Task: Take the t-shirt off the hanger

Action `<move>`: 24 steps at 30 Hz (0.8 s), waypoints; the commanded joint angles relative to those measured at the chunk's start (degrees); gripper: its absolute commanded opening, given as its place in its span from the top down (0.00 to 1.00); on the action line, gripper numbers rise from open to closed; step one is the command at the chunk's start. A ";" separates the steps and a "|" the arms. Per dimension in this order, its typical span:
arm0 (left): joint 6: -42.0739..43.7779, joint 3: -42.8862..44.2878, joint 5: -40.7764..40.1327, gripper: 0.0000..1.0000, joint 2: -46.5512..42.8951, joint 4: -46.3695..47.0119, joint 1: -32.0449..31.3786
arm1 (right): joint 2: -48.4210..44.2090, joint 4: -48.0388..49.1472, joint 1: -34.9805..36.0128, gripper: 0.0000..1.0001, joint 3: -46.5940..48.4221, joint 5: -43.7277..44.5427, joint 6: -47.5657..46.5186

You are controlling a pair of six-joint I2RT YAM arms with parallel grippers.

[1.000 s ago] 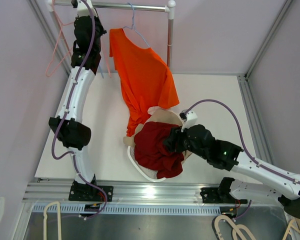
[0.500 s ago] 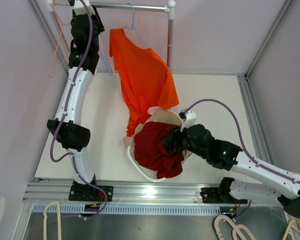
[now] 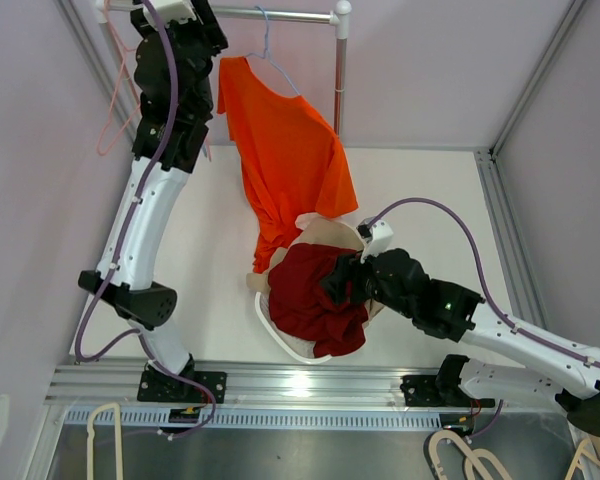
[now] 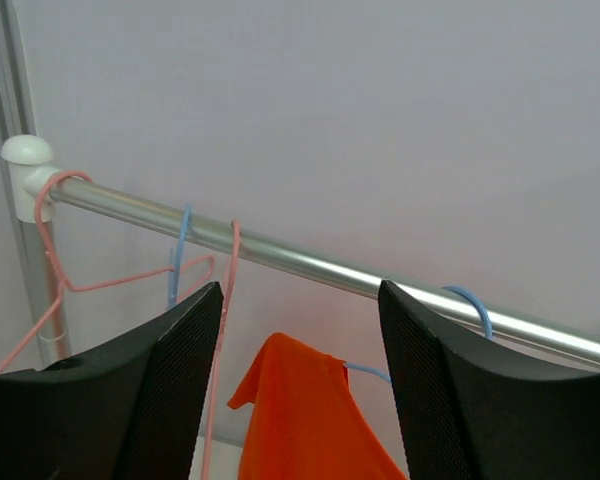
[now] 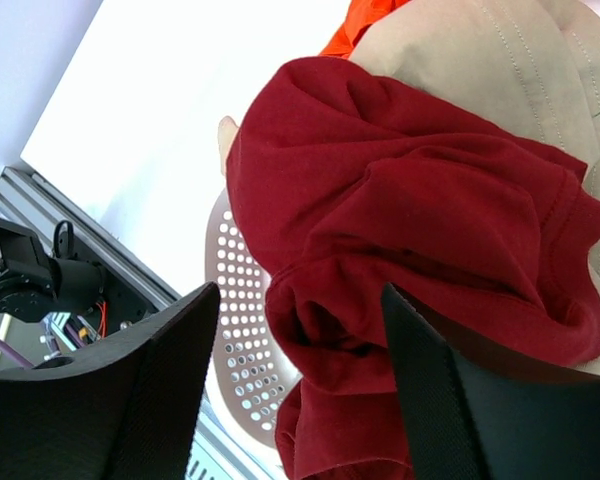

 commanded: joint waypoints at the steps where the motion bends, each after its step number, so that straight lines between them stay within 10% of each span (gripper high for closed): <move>1: -6.21 0.63 0.68 0.32 0.78 -4.86 -1.12 | -0.98 2.23 0.79 0.29 -0.65 -0.07 0.32; 13: -11.93 3.18 3.59 0.31 5.00 -6.44 -6.13 | -0.81 3.98 -1.75 0.01 11.11 12.41 -13.90; 24: -11.31 3.53 2.98 0.31 6.59 -5.65 -8.33 | 18.16 13.73 -23.45 0.01 28.88 -8.57 -22.70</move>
